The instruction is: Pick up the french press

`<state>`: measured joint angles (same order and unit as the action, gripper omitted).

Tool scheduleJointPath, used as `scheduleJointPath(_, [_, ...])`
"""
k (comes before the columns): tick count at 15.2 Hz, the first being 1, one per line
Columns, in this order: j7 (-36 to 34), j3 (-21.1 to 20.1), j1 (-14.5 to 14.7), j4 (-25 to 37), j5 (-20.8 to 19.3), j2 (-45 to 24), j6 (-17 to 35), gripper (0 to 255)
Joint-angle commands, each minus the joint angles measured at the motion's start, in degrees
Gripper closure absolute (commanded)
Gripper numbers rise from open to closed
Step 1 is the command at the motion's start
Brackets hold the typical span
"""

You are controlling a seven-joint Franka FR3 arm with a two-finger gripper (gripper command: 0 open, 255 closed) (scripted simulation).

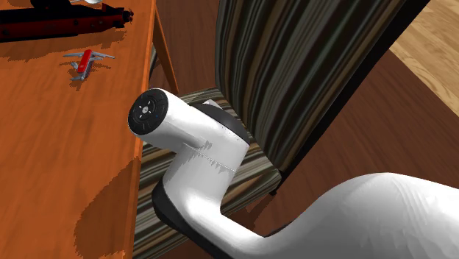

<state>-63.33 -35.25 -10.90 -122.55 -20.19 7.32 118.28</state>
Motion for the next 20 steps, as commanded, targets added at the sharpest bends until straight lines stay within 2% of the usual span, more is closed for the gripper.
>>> scheduleJointPath(1, [-0.97, -0.14, -0.14, -0.83, -0.82, -0.95, 1.13, 0])
scheduleJointPath(5, [-1.67, -0.24, -0.19, -1.54, -1.39, -1.48, 2.12, 0])
scheduleJointPath(6, [-1.65, -0.23, -0.19, -1.53, -1.37, -1.46, 2.10, 255])
scheduleJointPath(15, [-1.67, -0.24, -0.19, -1.54, -1.39, -1.48, 2.12, 255])
scheduleJointPath(20, [0.47, 0.07, -0.05, 0.84, 0.29, 0.07, -1.08, 255])
